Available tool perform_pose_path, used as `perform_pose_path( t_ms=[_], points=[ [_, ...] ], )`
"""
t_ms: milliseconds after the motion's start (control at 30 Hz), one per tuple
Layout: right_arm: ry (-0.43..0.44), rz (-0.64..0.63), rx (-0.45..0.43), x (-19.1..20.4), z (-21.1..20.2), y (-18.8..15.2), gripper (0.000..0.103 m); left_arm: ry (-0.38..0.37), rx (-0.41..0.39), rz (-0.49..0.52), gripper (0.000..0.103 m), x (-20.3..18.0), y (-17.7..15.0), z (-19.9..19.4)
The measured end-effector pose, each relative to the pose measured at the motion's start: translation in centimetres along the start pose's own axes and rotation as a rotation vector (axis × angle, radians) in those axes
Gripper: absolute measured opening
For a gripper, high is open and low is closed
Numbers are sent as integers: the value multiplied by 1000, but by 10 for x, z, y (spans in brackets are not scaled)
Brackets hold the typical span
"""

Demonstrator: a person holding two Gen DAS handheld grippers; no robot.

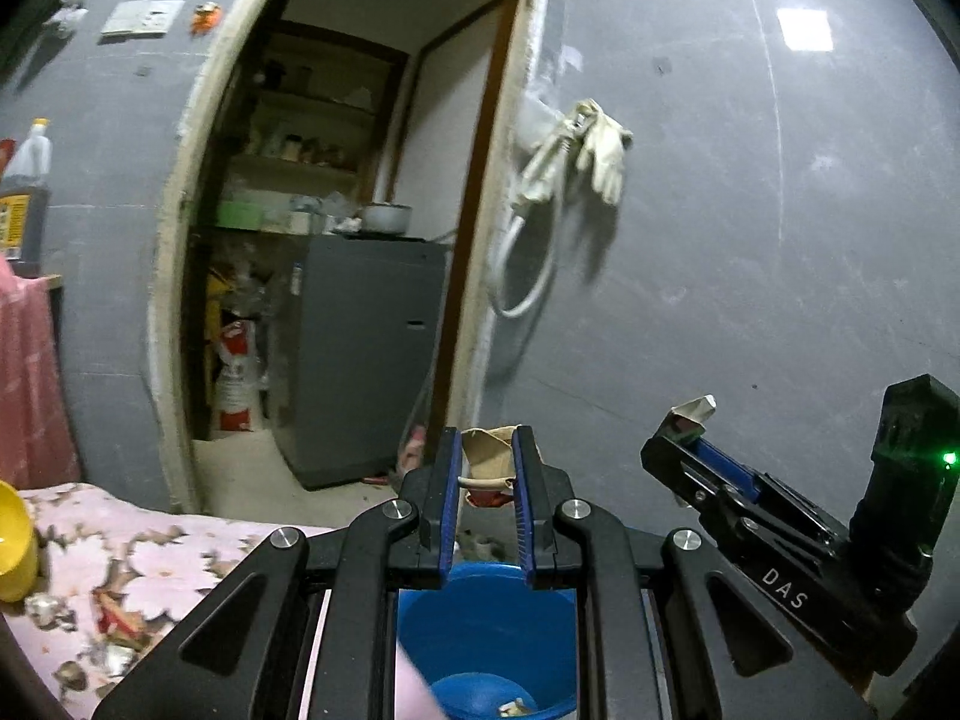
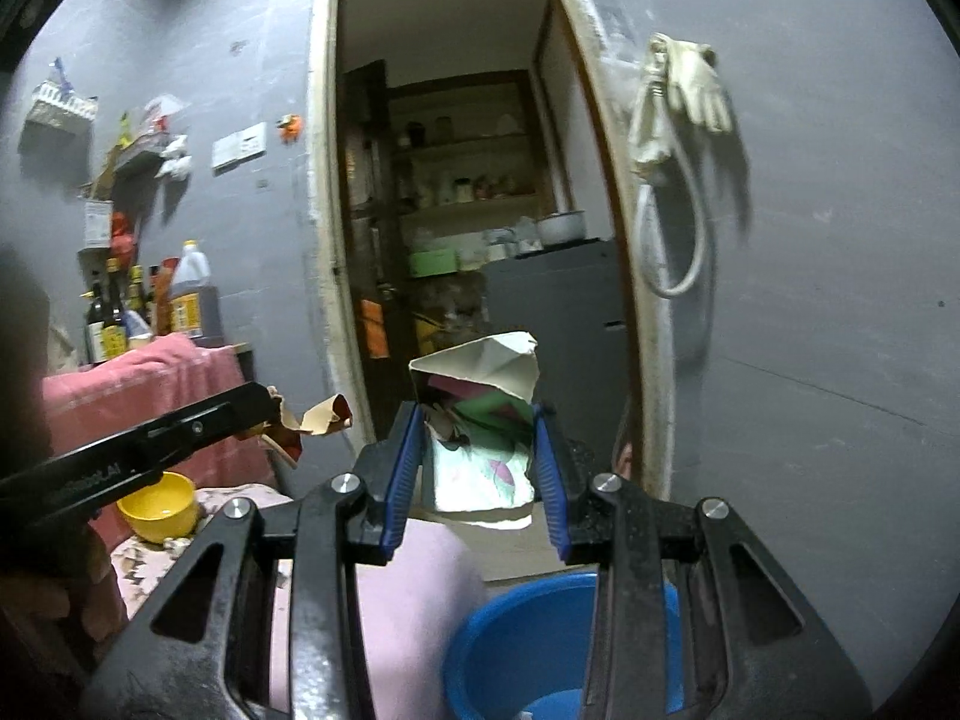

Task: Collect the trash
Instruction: 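Carry both scraps over the blue bucket and open both tools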

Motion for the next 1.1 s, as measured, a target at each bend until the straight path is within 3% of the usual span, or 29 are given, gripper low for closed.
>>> perform_pose_path(
  t_ms=[267, 667, 867, 933, 1100],
  points=[
    [-56, 32, 51, -43, 0, -21, 45, -44, 77, 6, 13, -22, -22, 43],
    [-92, 144, 205, -95, 33, -77, 45, -37, 294, -33, 15, -28, -72, 109],
    [-105, 172, 291, -109, 51, -104, 46, 3, 426, -46, 22, -18, -98, 135],
    [-112, 184, 313, -113, 54, -111, 47, 14, 449, -50, 28, -15, -107, 140],
    [-122, 211, 326, -119, 54, -117, 53, 25, 463, -43, 29, -13, -116, 141]
  ],
)
Point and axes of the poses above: each gripper's, at about its wrist camera, not at the fingertips, and z roughly the way its jaws point, x to its left, y to its top, the point moved 3 cm from there along z, roughly the way its jaws point, and after that the axes turned 5 degrees about y, right-handed, at the moved point
